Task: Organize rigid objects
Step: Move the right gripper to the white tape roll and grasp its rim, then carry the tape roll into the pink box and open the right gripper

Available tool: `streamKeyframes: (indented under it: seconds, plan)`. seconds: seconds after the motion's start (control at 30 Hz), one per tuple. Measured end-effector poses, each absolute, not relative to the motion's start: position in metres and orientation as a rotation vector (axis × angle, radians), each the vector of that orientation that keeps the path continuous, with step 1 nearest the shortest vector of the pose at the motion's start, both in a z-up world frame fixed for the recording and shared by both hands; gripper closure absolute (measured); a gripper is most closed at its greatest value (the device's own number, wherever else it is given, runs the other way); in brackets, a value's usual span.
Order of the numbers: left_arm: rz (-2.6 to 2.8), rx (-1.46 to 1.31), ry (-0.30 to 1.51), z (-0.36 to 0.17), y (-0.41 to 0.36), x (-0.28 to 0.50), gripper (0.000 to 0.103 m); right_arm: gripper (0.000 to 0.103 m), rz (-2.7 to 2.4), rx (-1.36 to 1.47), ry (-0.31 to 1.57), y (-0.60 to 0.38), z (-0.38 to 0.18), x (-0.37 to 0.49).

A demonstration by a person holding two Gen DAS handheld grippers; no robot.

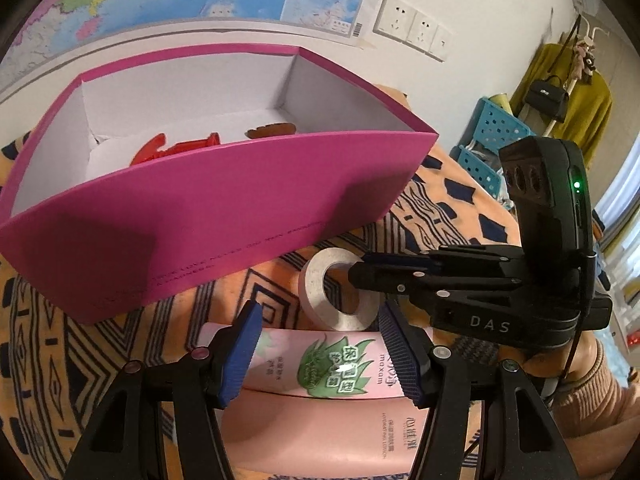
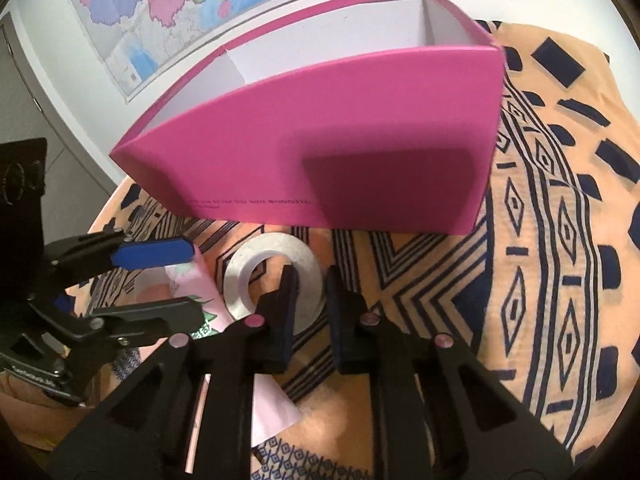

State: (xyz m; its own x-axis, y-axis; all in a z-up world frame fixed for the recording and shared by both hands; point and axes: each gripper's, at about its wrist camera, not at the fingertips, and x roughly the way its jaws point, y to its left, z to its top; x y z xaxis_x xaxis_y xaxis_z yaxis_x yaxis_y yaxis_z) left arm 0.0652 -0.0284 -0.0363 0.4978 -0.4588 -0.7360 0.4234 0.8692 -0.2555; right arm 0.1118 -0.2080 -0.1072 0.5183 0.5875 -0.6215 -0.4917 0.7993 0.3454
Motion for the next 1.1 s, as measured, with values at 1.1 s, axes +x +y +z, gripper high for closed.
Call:
streamKeyframes:
  seconds: [1.1]
  plan:
    - [-0.62, -0.062, 0.79, 0.01, -0.041, 0.047, 0.076, 0.086, 0.625, 0.16, 0.648, -0.225, -0.058, 0.079]
